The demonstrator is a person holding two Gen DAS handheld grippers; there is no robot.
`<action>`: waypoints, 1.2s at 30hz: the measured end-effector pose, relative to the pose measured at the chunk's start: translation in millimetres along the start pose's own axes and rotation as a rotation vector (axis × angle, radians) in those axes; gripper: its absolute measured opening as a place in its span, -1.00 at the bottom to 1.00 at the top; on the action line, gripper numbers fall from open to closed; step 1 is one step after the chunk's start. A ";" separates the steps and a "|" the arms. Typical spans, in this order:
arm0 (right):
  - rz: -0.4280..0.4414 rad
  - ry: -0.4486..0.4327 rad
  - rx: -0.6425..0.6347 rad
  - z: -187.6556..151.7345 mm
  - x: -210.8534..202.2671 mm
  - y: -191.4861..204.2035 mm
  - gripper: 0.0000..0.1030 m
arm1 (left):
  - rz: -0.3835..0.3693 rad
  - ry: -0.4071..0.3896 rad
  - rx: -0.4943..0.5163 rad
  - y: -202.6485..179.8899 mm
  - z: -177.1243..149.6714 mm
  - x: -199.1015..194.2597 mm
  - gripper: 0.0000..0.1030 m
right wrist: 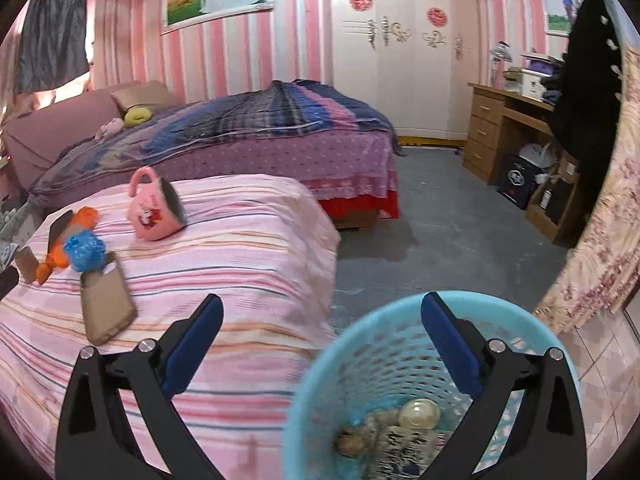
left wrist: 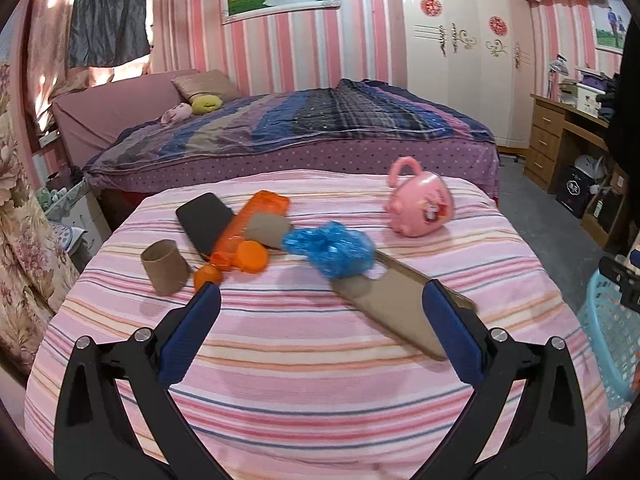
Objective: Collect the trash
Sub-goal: 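Move both open grippers back over the bed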
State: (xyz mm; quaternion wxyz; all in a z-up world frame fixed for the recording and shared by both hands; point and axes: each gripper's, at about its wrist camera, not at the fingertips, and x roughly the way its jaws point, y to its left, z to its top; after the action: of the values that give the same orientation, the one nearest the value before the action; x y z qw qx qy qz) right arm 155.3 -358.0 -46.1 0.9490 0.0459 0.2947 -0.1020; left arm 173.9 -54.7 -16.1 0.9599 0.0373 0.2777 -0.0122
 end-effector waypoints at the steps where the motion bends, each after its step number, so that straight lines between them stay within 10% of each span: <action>1: 0.004 0.000 -0.005 0.0 -0.3 5.0 0.88 | 0.001 0.001 -0.004 3.7 0.7 2.0 0.89; 36: 0.222 0.069 -0.229 18.5 62.3 224.9 0.88 | 0.211 0.100 -0.168 214.7 -13.5 72.9 0.89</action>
State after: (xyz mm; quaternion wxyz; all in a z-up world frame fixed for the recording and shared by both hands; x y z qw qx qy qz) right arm 265.4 -151.8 -60.3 0.9428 -0.0268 0.3300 0.0395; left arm 237.9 160.2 -52.4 0.9405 -0.0139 0.3199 0.1138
